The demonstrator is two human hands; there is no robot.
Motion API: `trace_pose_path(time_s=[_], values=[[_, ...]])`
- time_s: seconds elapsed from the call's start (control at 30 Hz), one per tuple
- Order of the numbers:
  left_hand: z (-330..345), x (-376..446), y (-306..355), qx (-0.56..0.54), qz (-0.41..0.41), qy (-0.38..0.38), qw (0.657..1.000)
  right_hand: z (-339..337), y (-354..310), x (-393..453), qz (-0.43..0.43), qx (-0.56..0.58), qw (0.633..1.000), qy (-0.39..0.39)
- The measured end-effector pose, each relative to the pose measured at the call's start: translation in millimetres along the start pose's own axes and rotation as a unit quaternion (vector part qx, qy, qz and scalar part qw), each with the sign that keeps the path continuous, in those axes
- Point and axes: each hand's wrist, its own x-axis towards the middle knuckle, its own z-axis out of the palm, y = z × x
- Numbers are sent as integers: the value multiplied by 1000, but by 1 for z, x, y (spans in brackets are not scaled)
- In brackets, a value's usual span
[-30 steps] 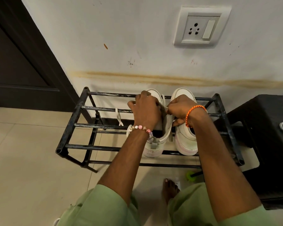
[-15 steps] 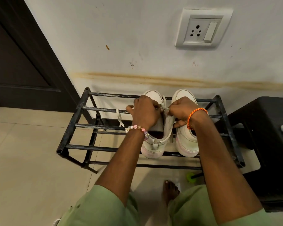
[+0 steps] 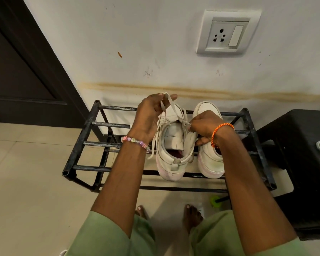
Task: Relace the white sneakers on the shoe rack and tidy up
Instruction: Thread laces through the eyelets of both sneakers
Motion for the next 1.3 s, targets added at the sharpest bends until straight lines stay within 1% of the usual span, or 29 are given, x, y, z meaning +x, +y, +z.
trace_pose_path(time_s=[0.03,0.07,0.1,0.13,0.17,0.2,0.23,0.27,0.3,0.4,0.47,0.53,0.6,0.7,0.77,0.83,0.9,0.97,1.0,1.03,1.07,1.1,1.13,1.2,1.23,1.27,1.3], values=[[0,2,-2,-8,-16,16,1000,0,0,0,0,1,1000,0],[0,5,-4,32,-9,35,999,0,-1,0,-1,0,1000,0],[0,9,-8,127,18,55,990,0,-1,0,-4,-2,1000,1],[-2,13,-15,253,49,64,964,0,-1,0,-6,-4,1000,2],[-4,16,-22,392,77,61,915,0,-1,0,-9,-8,1000,4],[-5,16,-29,516,93,56,849,0,-1,0,-10,-9,1000,6],[-4,15,-35,603,104,51,789,0,-1,0,-10,-9,1000,8],[-2,12,-40,651,114,47,749,1,-1,-1,-9,-8,1000,9],[-2,12,-44,669,123,48,732,1,-1,-2,-9,-7,1000,8],[1,14,-49,669,155,62,725,2,-1,-3,-9,-4,1000,10],[1,18,-50,654,156,67,737,2,-1,-2,-11,-1,1000,12],[-1,21,-50,612,138,65,776,1,0,-1,-10,2,1000,12],[-4,22,-47,541,112,46,832,1,0,0,-9,3,1000,9],[0,18,-35,388,103,-6,916,0,0,0,-11,7,1000,5],[5,12,-24,282,108,-31,953,1,1,1,-12,11,1000,4],[7,9,-15,171,100,-41,979,1,1,2,-13,14,1000,3],[6,9,-8,65,86,-60,992,1,2,2,-12,14,1000,1],[4,11,-8,29,59,-48,997,0,2,2,-10,16,1000,-2],[3,12,-10,57,48,-23,997,0,2,2,-9,16,1000,-3],[2,14,-14,123,52,10,991,0,2,1,-8,16,1000,-3],[0,16,-19,214,64,39,974,0,1,1,-8,15,1000,-3],[-2,17,-24,313,75,53,945,0,1,1,-8,13,1000,-2],[-3,17,-30,414,81,52,905,0,1,1,-9,11,1000,-1],[-2,16,-39,584,99,35,805,1,1,1,-10,10,1000,1],[0,15,-42,633,112,32,765,1,1,1,-10,10,1000,1],[1,14,-44,658,122,34,743,1,1,1,-10,10,1000,2],[3,14,-45,662,128,41,737,1,2,1,-10,10,1000,3]])
